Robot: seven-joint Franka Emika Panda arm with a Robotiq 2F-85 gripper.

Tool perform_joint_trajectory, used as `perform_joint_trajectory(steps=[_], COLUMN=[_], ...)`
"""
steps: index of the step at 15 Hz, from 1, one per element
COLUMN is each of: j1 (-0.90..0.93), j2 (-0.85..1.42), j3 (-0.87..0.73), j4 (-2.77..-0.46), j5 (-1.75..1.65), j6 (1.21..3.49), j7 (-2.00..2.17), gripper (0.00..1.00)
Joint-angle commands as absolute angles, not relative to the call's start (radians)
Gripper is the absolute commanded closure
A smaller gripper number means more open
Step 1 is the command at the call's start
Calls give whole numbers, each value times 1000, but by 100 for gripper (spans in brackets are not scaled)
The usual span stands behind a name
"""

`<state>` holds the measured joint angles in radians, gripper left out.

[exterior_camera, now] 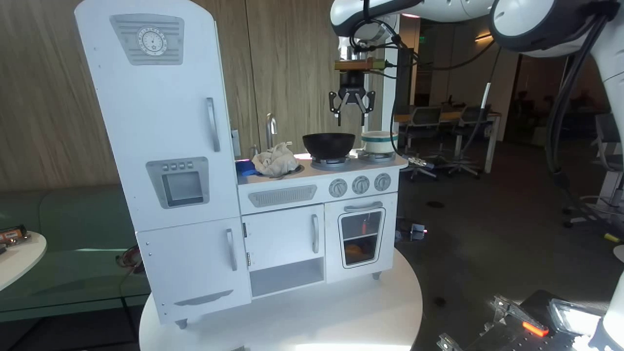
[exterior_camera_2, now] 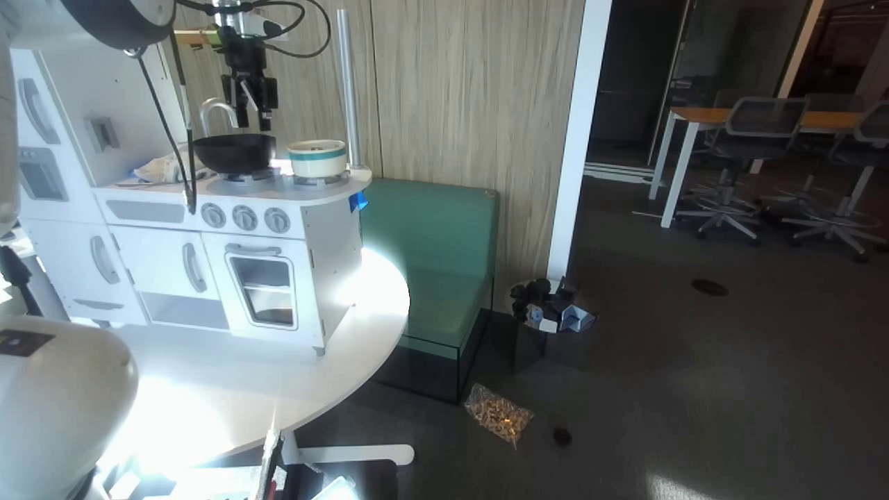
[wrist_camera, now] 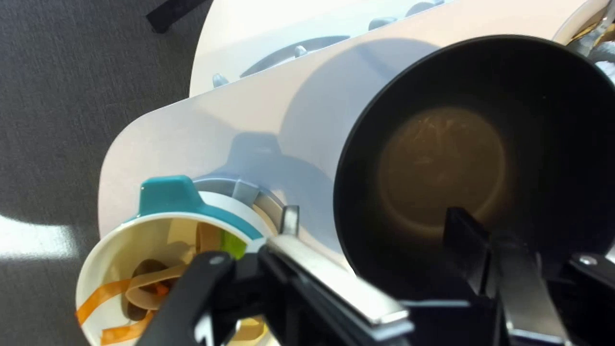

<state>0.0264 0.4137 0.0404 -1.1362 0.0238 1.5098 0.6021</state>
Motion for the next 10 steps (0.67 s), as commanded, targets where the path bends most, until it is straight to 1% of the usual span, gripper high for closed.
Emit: perform_joint_trajectory(steps=[1,7,8,10], j1=[61,156,133,157], j2=[392,351,371,357], j3=[60,100,95,99], j4=[-1071,-1038,-1061,-1056], j5=[4,-25,2,-14], j6=[1441,1354,1393,1374], j7=[601,656,633,647], gripper=[0,0,0,0])
